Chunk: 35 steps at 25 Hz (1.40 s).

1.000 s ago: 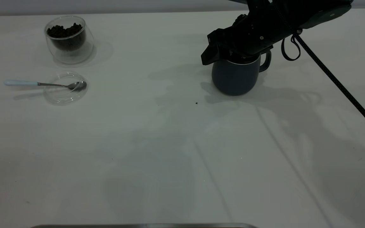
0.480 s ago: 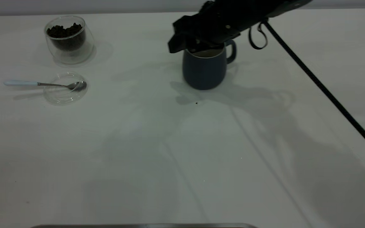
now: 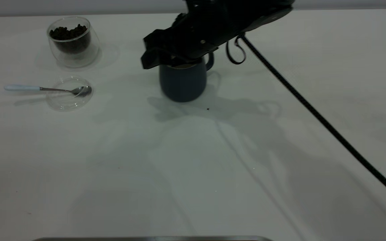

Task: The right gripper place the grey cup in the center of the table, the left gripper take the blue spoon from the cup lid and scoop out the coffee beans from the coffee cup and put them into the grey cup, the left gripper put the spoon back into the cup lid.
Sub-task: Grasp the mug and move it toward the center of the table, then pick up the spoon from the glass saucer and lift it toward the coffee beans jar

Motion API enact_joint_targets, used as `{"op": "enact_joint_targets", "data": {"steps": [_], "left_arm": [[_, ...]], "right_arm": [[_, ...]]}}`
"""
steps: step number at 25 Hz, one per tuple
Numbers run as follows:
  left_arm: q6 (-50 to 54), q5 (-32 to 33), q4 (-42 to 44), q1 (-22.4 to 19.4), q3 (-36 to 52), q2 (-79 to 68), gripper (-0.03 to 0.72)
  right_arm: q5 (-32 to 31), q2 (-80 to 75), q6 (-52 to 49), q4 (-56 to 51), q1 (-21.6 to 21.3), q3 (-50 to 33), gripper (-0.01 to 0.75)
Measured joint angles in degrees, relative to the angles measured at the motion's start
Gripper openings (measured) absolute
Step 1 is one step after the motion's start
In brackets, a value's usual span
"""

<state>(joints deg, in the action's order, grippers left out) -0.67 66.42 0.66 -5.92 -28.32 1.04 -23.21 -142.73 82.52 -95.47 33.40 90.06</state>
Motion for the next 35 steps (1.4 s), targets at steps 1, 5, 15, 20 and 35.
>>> {"op": "enact_joint_targets", "data": {"steps": [1, 5, 15, 20, 35], "left_arm": [[0.0, 0.0, 0.0, 0.0, 0.0, 0.0, 0.408], [0.0, 0.0, 0.0, 0.0, 0.0, 0.0, 0.408], [0.0, 0.0, 0.0, 0.0, 0.0, 0.0, 0.408], [0.0, 0.0, 0.0, 0.0, 0.0, 0.0, 0.408], [0.0, 0.0, 0.0, 0.0, 0.0, 0.0, 0.408]], "right_arm": [[0.05, -0.06, -0.07, 0.0, 0.25, 0.13, 0.453], [0.58, 0.18, -0.37, 3.94, 0.29, 0.2, 0.453], [0.07, 10.91, -15.7, 38.14, -0.09, 0.2, 0.453], [-18.21, 23.32, -36.59, 66.87, -0.27, 0.2, 0.453], [-46.7, 65.26, -91.68, 109.94, -0.26, -30.98, 0.453]]}}
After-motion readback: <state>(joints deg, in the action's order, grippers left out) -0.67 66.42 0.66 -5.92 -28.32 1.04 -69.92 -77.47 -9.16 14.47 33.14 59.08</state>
